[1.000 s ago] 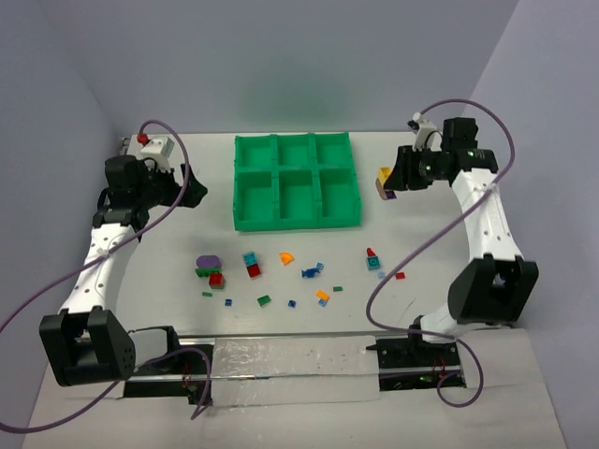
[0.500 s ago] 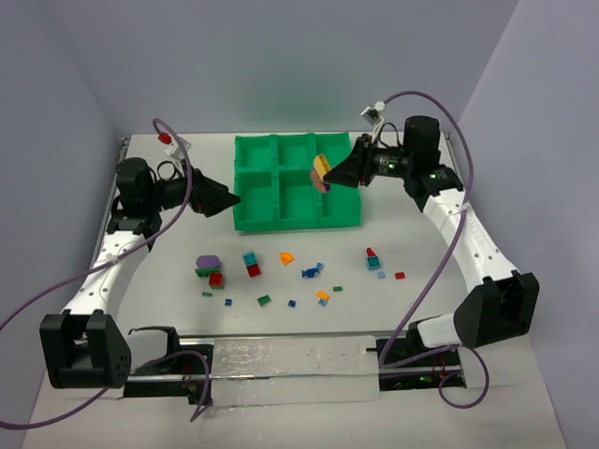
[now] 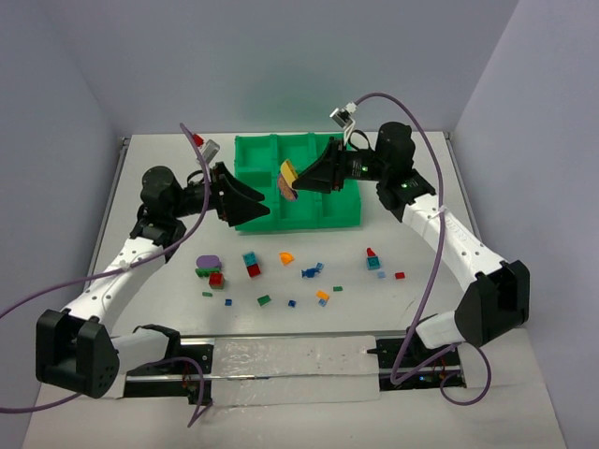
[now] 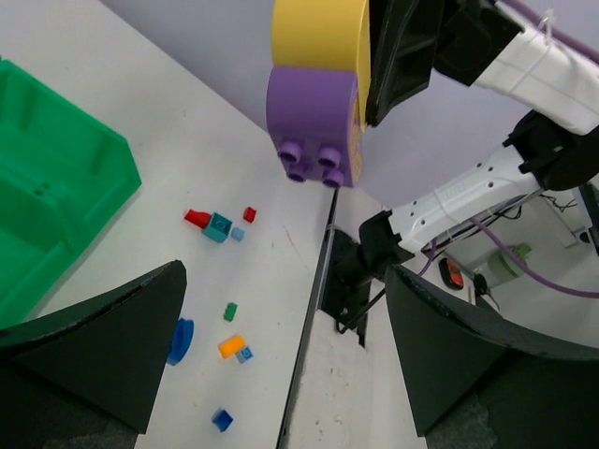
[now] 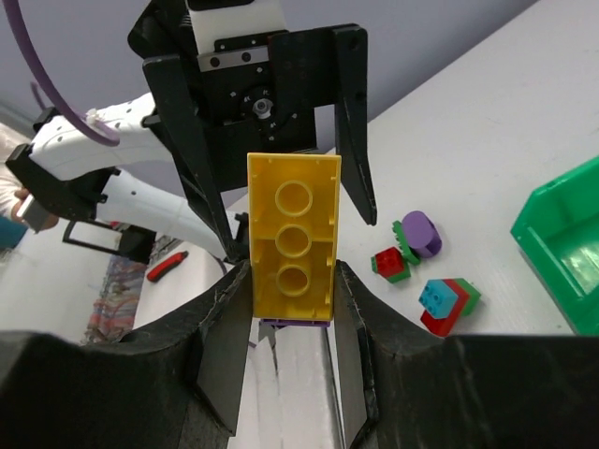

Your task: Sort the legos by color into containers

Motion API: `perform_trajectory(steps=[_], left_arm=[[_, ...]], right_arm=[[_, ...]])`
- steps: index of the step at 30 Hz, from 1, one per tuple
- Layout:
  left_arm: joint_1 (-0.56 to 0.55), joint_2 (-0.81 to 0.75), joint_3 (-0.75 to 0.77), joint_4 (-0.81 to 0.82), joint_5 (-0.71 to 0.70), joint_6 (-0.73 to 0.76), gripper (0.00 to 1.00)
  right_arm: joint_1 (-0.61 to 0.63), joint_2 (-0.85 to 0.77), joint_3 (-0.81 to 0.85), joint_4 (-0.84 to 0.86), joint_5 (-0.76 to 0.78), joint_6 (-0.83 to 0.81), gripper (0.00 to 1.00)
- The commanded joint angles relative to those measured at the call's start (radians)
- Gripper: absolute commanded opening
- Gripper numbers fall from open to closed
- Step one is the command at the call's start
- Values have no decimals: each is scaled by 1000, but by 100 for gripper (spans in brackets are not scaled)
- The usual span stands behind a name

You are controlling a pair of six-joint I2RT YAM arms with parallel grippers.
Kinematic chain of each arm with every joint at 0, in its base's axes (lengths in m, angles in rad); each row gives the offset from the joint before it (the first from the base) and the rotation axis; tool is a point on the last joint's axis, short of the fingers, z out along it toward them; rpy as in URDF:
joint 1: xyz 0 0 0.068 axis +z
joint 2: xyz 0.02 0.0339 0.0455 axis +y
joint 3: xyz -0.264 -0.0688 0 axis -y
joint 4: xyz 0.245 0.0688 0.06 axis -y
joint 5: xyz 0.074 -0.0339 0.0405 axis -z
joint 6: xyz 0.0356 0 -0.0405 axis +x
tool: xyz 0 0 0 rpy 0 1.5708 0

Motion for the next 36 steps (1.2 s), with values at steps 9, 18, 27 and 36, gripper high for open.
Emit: perform_trajectory(steps=[9, 18, 27, 36], left_arm=[[-41, 28, 18, 261, -27, -180, 98], [-61, 48, 55, 263, -27, -194, 97], [-72, 48, 51, 316, -12, -232, 90], [-75, 42, 37, 376, 2, -276, 69]], right_arm=[[50, -8, -20, 124, -58, 56, 0], [77, -2, -13, 76, -55, 14, 0], [88, 8, -1, 55, -55, -4, 0], [94, 17, -12, 83, -61, 24, 0]])
